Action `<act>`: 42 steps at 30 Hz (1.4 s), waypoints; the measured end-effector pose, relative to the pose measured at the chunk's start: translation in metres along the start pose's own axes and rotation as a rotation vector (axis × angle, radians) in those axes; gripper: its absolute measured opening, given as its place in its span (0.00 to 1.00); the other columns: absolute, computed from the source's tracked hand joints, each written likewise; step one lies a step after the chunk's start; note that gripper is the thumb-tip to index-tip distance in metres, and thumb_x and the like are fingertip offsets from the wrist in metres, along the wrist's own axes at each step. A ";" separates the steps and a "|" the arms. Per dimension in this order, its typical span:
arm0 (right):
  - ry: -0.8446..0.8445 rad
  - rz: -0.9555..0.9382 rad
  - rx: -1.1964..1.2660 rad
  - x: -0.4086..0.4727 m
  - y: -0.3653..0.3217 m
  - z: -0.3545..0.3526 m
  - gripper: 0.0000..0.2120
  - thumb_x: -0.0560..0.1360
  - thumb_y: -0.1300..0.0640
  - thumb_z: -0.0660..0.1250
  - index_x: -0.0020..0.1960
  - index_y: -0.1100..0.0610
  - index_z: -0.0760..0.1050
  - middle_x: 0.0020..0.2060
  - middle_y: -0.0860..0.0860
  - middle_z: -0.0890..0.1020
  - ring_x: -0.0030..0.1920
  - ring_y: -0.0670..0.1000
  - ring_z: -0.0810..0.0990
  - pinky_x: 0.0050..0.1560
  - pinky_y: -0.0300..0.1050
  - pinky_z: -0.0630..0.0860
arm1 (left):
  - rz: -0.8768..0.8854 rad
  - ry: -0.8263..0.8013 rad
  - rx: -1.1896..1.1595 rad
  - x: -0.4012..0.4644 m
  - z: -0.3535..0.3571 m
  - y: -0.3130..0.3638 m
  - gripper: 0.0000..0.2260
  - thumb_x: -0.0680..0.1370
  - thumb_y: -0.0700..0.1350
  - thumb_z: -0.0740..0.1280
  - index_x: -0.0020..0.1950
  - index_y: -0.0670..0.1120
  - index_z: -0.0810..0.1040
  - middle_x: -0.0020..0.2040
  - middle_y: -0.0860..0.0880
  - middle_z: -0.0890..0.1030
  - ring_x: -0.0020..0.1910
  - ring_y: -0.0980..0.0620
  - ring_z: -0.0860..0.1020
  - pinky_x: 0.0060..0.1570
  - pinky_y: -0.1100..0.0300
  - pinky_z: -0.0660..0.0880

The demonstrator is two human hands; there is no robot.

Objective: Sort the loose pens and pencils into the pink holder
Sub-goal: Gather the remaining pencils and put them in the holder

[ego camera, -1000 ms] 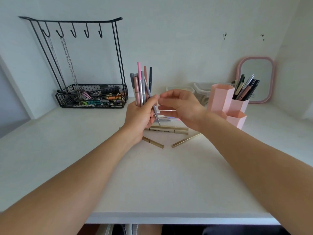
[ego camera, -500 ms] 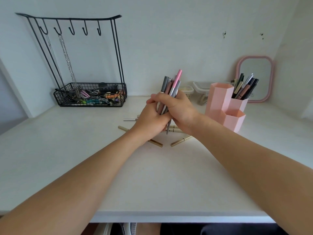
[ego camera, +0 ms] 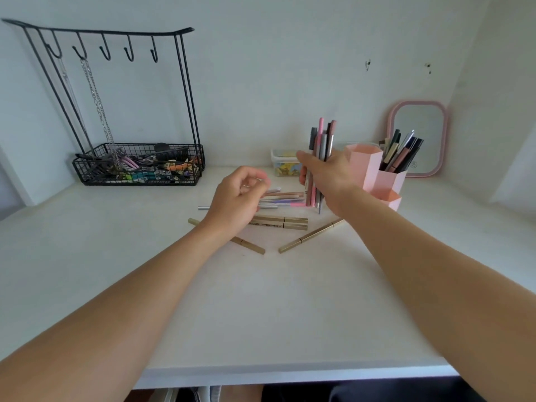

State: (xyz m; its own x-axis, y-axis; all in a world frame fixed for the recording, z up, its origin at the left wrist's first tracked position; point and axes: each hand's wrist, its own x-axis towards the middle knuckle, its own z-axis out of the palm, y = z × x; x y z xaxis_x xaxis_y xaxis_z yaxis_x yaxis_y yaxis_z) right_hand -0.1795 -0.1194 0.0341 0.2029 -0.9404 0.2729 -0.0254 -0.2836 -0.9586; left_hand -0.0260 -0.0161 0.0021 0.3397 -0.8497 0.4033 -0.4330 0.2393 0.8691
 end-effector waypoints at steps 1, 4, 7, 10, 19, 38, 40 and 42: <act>-0.019 0.019 0.003 -0.001 0.005 0.002 0.07 0.77 0.57 0.70 0.43 0.59 0.75 0.30 0.53 0.78 0.29 0.50 0.77 0.38 0.45 0.80 | 0.007 -0.001 0.003 0.000 0.000 0.000 0.05 0.81 0.46 0.67 0.55 0.50 0.80 0.51 0.45 0.82 0.51 0.44 0.82 0.47 0.48 0.82; -0.069 0.052 -0.030 -0.003 0.013 0.005 0.06 0.77 0.58 0.70 0.45 0.60 0.76 0.31 0.53 0.78 0.29 0.50 0.78 0.34 0.40 0.80 | 0.028 0.007 0.014 0.000 -0.002 -0.001 0.04 0.80 0.46 0.67 0.53 0.51 0.81 0.49 0.45 0.82 0.49 0.42 0.82 0.48 0.42 0.81; -0.067 0.037 -0.001 -0.006 0.008 0.006 0.08 0.76 0.57 0.70 0.44 0.61 0.75 0.30 0.53 0.78 0.28 0.50 0.76 0.33 0.42 0.79 | 0.053 0.016 0.014 -0.001 -0.002 -0.001 0.04 0.80 0.45 0.67 0.52 0.50 0.81 0.48 0.43 0.82 0.48 0.41 0.82 0.47 0.41 0.80; -0.049 -0.086 0.050 -0.008 -0.017 0.004 0.09 0.77 0.58 0.69 0.44 0.62 0.74 0.29 0.54 0.76 0.26 0.50 0.75 0.30 0.42 0.76 | 0.071 0.030 -0.001 0.000 -0.002 -0.001 0.04 0.81 0.46 0.67 0.50 0.49 0.82 0.46 0.45 0.83 0.48 0.41 0.82 0.46 0.41 0.81; 0.176 -0.169 0.252 0.029 -0.094 -0.062 0.07 0.76 0.60 0.70 0.46 0.61 0.72 0.28 0.53 0.76 0.26 0.52 0.75 0.34 0.45 0.77 | 0.143 -0.014 0.041 0.001 -0.006 -0.006 0.05 0.80 0.46 0.67 0.48 0.52 0.82 0.40 0.60 0.81 0.47 0.51 0.81 0.51 0.41 0.81; 0.101 -0.080 -0.533 0.039 -0.050 -0.056 0.06 0.73 0.54 0.70 0.42 0.56 0.78 0.44 0.59 0.86 0.41 0.55 0.83 0.41 0.46 0.77 | 0.166 -0.001 0.085 0.000 -0.006 -0.003 0.05 0.80 0.44 0.68 0.46 0.49 0.83 0.40 0.61 0.82 0.42 0.62 0.78 0.49 0.44 0.81; 0.131 -0.061 -0.573 0.042 -0.050 -0.055 0.07 0.72 0.56 0.70 0.45 0.61 0.79 0.43 0.59 0.85 0.39 0.55 0.80 0.38 0.44 0.74 | 0.162 -0.002 0.080 0.000 -0.006 -0.004 0.05 0.80 0.44 0.68 0.47 0.49 0.83 0.40 0.61 0.82 0.42 0.61 0.78 0.49 0.42 0.81; 0.152 -0.041 -0.608 0.044 -0.050 -0.055 0.04 0.70 0.60 0.69 0.41 0.61 0.77 0.35 0.55 0.80 0.36 0.54 0.75 0.35 0.42 0.70 | 0.155 -0.002 0.078 0.001 -0.006 -0.004 0.05 0.80 0.44 0.68 0.46 0.49 0.83 0.38 0.63 0.81 0.41 0.61 0.78 0.50 0.42 0.81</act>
State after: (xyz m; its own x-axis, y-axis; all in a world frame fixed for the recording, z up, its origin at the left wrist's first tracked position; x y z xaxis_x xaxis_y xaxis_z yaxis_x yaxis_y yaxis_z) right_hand -0.2230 -0.1567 0.0987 0.0751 -0.9298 0.3603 -0.5816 -0.3343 -0.7416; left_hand -0.0192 -0.0147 0.0007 0.2617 -0.8064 0.5303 -0.5433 0.3311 0.7715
